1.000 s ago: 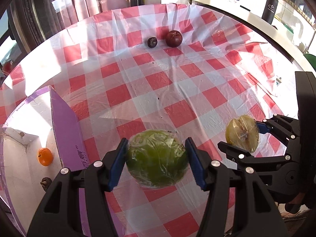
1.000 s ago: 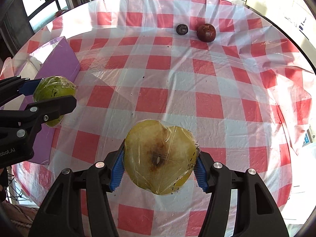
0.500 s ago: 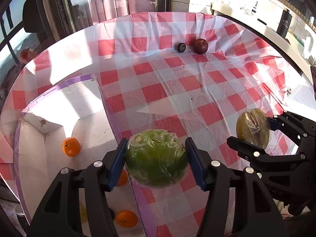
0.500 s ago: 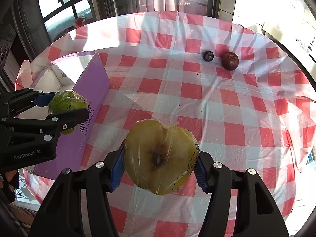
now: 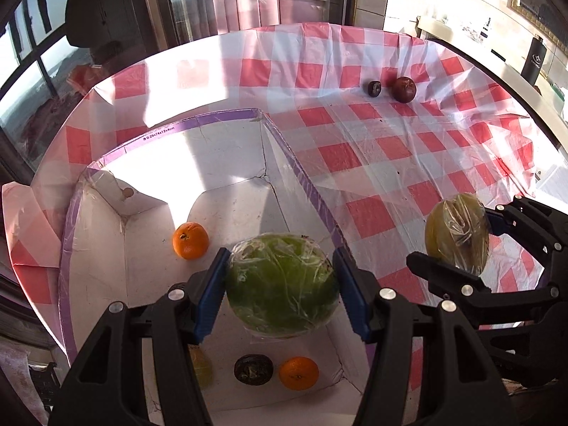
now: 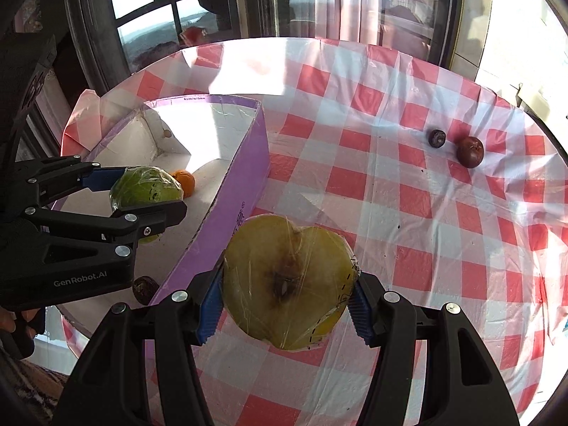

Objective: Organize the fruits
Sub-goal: 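Carry the wrapped green fruit and pear half into the box and open both tools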

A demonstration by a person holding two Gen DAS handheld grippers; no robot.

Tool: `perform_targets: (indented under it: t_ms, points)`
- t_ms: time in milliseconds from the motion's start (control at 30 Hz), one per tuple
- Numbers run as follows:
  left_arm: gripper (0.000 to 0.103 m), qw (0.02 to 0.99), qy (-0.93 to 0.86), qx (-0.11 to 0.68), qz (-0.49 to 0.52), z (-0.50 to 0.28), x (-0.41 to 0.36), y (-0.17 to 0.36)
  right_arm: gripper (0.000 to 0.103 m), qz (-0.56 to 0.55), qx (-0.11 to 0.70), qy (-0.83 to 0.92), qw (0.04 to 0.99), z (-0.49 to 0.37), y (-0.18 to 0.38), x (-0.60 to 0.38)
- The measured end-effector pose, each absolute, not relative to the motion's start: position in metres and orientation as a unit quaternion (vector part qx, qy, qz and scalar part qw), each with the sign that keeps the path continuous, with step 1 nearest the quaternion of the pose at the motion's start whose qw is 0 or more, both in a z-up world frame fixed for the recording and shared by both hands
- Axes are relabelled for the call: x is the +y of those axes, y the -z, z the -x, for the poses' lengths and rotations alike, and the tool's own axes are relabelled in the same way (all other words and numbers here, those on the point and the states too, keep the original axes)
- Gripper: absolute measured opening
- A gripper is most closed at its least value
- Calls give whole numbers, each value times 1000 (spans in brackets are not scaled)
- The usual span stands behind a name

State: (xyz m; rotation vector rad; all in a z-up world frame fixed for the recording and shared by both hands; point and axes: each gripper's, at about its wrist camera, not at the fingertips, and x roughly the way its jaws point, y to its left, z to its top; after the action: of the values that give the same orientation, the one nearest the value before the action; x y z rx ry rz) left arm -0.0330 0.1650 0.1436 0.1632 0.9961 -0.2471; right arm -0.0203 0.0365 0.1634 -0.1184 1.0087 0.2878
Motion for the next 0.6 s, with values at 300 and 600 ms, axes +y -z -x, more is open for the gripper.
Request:
perform_targets:
  t_ms: [300,600]
  points:
    - [59,867,89,484,-72,36,208,-137,58,76,467,-182,862,22,-166,82]
    - [59,856,68,507,-76,43,243,-120,58,108,470,-237,843,33,-155,129]
